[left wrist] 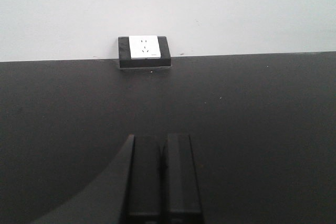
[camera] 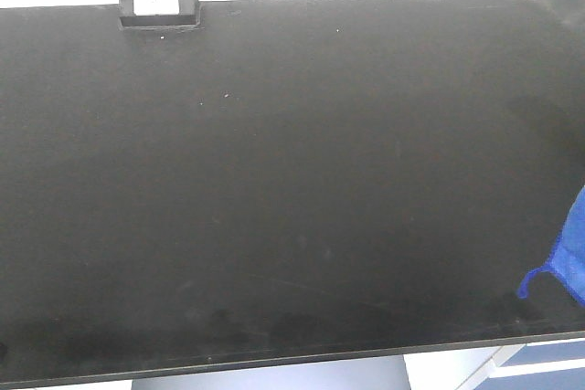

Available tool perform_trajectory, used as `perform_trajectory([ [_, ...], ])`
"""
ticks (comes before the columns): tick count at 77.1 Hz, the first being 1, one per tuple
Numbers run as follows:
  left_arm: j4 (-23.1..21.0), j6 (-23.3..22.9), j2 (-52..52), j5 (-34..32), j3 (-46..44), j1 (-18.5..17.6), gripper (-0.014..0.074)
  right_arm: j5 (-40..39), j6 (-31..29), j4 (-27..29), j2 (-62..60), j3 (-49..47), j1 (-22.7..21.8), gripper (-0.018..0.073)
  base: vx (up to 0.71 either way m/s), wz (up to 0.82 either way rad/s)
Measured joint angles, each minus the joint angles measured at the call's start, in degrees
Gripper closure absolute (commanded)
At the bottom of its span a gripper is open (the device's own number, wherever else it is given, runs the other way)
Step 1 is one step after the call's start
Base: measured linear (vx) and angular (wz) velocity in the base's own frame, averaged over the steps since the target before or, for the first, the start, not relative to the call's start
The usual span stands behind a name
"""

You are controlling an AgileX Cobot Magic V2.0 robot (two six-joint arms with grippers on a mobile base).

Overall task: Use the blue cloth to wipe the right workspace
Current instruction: 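Lower the held blue cloth onto the counter with the right gripper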

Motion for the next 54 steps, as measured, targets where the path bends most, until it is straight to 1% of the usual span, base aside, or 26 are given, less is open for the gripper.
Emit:
perform_trajectory([
  [23,0.0,0.0,0.0,0.0,0.0,0.0,0.0603,-0.49,0.0,0.0,0.0,0.0,0.0,0.0564,0.0,0.0],
  [29,0.0,0.0,0.0,0.0,0.0,0.0,0.0603,-3.29,0.38,0.06,0.0,0.0,0.0,0.0564,0.0,0.0],
  [37,0.0,0.0,0.0,0.0,0.0,0.0,0.0603,-8.58,1.69,1.3,0.0,0.0,0.0,0.0564,0.0,0.0],
  [54,0.0,0.0,0.0,0.0,0.0,0.0,0.0603,-19.58,2.5,2.89,0.49,0.0,0.0,0.0564,0.0,0.0],
])
